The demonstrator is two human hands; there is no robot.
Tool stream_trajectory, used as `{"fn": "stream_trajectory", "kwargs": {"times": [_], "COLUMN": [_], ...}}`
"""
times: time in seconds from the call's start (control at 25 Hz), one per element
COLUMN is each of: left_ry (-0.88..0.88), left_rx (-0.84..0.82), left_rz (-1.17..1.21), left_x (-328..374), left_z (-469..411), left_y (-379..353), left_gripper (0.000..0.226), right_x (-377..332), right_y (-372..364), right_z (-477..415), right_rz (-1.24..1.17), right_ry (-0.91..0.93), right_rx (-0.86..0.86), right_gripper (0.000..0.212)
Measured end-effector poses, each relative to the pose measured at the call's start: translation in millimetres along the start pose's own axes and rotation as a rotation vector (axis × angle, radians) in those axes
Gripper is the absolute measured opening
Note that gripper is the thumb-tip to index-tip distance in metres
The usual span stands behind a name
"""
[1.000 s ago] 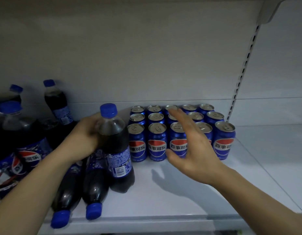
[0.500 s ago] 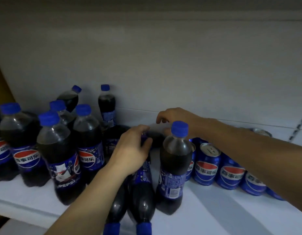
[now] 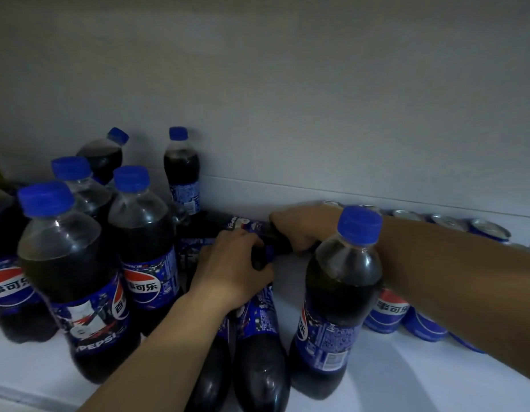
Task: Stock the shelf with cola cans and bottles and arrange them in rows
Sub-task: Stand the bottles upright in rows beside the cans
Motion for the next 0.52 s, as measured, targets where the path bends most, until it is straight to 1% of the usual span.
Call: {"fn": "stream_trajectory", "kwargs": {"times": [0.08,0.12,0.2,0.28,0.36,0.44,0.52], "left_ry": [0.005,0.020,0.055,0.079,0.076,0.071,0.073], "left_rx": [-0.047,-0.089,-0.161,-0.192,-0.180,-0.167,-0.164], "left_rz": [-0.039,-0.070,-0.114,-0.120,-0.125,-0.117,-0.116], "left_x": [0.5,0.1,-1.2,-0.9,-0.6,-1.8,-3.2], "left_z": [-0.4,-1.6,-4.3,-5.2,-5.7,-6.1,-7.0], "left_y": [-4.6,-9.3,-17.9,-21.3,-20.7,-20.9,-22.5], "left_gripper": [0.043,0.046,0.053,0.052,0.048,0.046,0.051], "right_x": [5.1,6.9,9.4,13.3,21.9,30.6,34.5], "right_y": [9.2,16.9,37.0,66.0,100.0,127.9,139.9], "right_z": [4.9,9.9,21.0,37.9,50.0,56.5,57.7], "right_rz": [-0.021,0.023,0.080,0.018,-0.055,-0.113,-0.150], "right_ry": [0.032,0.038,0.064,0.104,0.136,0.155,0.163], "right_rx": [-0.015,-0.039,-0.132,-0.179,-0.094,0.044,0.134], "right_gripper": [0.038,0.039,0.042,0.049,0.050,0.040,0.032]}}
Point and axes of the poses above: each hand's wrist, its own z-axis away from the middle knuckle, its own y-axis out of the back of the hand, x = y × z, the point moved 7 cm from there along -z, towards the middle knuckle, and after that the axes turned 11 degrees about -x, right-handed, at the moved point
